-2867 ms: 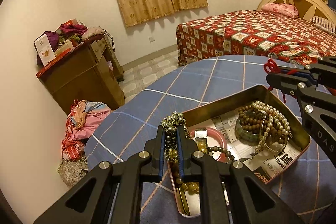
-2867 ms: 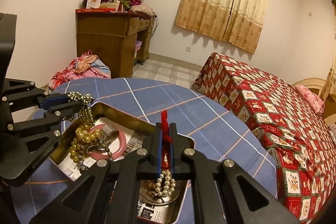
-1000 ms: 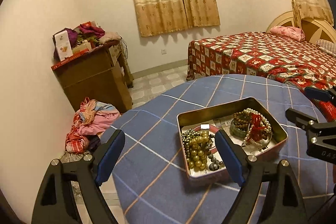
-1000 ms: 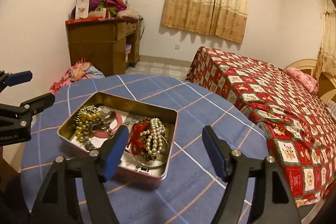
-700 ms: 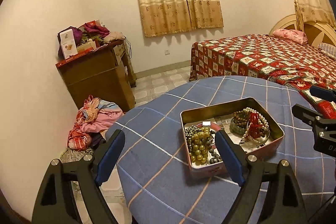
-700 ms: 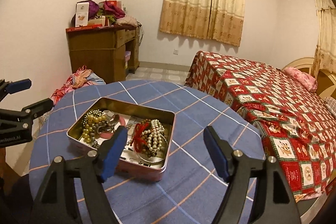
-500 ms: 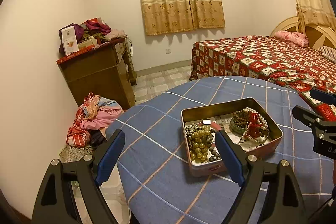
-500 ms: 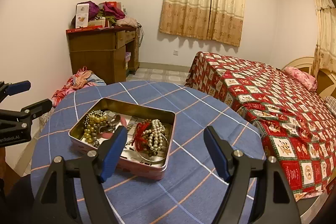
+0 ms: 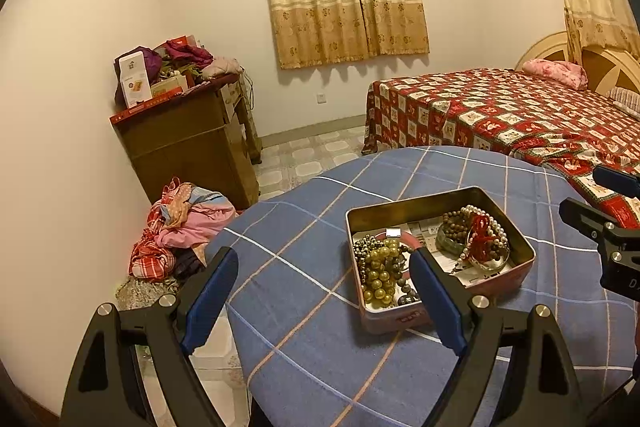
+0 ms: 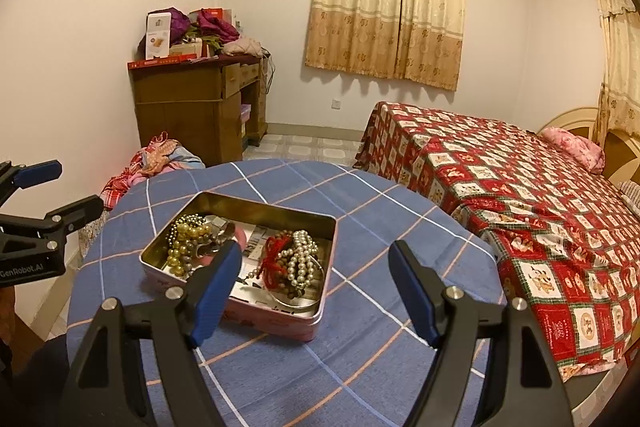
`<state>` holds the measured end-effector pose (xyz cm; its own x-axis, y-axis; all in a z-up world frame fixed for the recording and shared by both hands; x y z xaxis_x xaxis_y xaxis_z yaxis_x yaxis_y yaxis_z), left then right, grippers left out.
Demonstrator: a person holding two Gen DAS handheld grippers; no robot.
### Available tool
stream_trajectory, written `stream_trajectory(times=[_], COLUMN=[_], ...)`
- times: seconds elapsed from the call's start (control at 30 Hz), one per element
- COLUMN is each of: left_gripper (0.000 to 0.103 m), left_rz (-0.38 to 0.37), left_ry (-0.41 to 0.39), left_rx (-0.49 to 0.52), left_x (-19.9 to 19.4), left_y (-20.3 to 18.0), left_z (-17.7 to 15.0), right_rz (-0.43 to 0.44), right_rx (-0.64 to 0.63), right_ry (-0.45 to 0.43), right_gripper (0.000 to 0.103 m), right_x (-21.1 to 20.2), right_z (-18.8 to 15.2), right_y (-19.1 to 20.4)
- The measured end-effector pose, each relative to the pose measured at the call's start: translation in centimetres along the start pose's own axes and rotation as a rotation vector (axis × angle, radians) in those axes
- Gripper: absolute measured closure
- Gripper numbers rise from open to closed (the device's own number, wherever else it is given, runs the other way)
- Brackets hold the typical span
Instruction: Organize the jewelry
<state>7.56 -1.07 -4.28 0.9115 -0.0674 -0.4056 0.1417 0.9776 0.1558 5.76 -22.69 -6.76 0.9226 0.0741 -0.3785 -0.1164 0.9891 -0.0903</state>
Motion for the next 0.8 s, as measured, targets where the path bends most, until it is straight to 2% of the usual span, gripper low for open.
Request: stream_trajectory(times=[0.8], left_gripper=[0.016], left_rz=[0.015], left_ry=[-0.002], left_rx=[-0.006], left_x=[-0.56], left_y=[0.65], left_z=[0.49], right_rz=[0.000], right_rx=[0.002], right_ry=[-0.011], right_gripper=[0.023], right_x=[-0.42], right_z=[0.62], right_y=[-0.15])
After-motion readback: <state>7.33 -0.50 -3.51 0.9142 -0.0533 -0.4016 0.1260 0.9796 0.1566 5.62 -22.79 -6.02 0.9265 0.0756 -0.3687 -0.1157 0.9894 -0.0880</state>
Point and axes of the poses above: each gripper's, at about its wrist camera, not at the fingertips, and x roughly the way its jaws point, y to its left, z to its top, the point moved 4 cm from there along x, roughly the way its jaws point, and after that the axes turned 6 degrees about -y, right-handed, at the moved point
